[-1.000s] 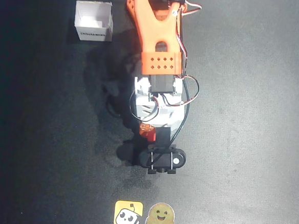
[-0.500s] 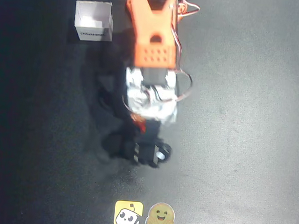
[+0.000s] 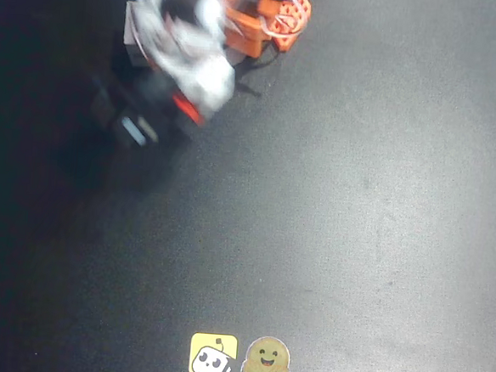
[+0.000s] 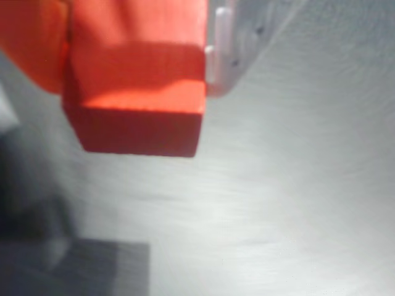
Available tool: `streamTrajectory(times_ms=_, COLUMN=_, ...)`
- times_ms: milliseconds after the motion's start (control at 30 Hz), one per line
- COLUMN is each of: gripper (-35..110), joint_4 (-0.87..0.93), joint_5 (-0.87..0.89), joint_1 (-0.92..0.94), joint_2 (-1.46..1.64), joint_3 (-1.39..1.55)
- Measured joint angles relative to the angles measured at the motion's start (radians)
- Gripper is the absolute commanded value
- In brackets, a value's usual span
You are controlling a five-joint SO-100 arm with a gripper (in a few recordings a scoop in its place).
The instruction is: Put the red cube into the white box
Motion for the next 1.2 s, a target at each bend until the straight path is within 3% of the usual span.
streamTrajectory(times_ms=433, gripper=0, joint_4=0.048, joint_5=-0.238, joint_1=0.669, joint_2=0.103, joint_3=0.023)
streamTrajectory(times_ms=800, gripper=1, joint_4=0.046, joint_5=-0.255, joint_1=0.736, joint_2=0.141, joint_3=0.067)
streamTrajectory(times_ms=933, gripper=15, joint_4=0.048, joint_5=-0.308, joint_1=0.744, joint_2=0.141, joint_3=0.075)
streamTrajectory(times_ms=1200, gripper=23, joint_4=0.048, joint_5=-0.446, joint_1=0.746, joint_2=0.144, joint_3=0.078)
